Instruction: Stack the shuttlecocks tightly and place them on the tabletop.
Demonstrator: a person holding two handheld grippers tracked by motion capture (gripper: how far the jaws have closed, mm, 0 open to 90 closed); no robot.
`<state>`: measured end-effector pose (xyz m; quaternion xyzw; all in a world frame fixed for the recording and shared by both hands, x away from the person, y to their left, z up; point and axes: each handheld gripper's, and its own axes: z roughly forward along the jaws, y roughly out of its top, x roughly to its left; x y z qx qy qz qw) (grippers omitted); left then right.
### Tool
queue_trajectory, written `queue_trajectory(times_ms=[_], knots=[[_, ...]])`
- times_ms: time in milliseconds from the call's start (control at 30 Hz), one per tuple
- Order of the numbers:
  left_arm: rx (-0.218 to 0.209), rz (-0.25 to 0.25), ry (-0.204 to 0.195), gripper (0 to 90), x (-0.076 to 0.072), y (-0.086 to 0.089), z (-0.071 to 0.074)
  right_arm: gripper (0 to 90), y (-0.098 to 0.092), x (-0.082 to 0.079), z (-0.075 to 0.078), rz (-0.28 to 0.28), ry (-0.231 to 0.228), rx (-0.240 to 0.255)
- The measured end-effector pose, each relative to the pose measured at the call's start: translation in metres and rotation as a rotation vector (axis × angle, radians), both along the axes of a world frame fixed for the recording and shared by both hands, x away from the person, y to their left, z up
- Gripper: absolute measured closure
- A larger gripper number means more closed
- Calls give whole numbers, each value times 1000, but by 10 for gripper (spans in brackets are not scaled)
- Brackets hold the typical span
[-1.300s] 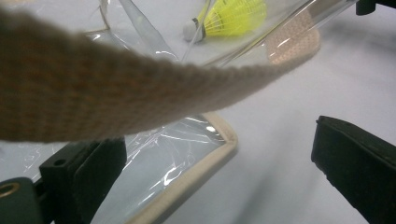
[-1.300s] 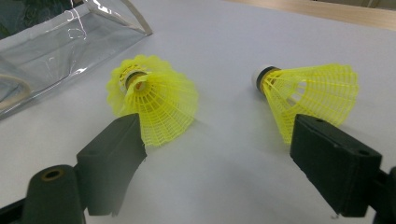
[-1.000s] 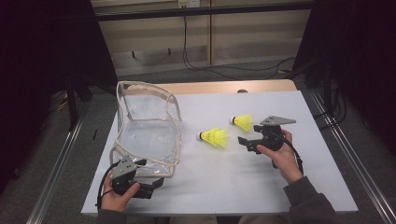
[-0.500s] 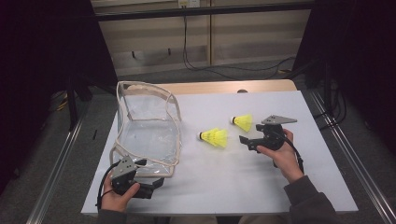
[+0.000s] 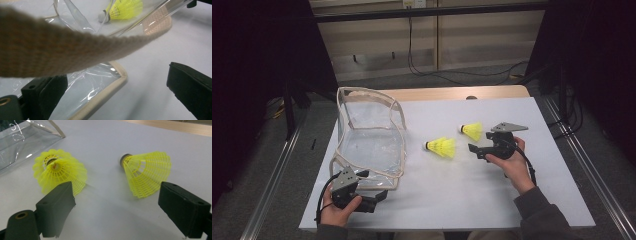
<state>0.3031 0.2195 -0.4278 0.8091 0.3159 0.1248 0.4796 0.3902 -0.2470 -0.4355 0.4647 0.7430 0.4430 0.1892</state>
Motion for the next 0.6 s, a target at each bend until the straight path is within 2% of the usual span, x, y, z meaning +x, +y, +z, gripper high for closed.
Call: queue_trajectory(times_ms=[300,600], knots=[[2,-1,2,35,0,0,0,126,0,5,0,-14,-15,-4],[2,0,1,35,0,0,0,126,1,14,-1,-20,-10,-5]])
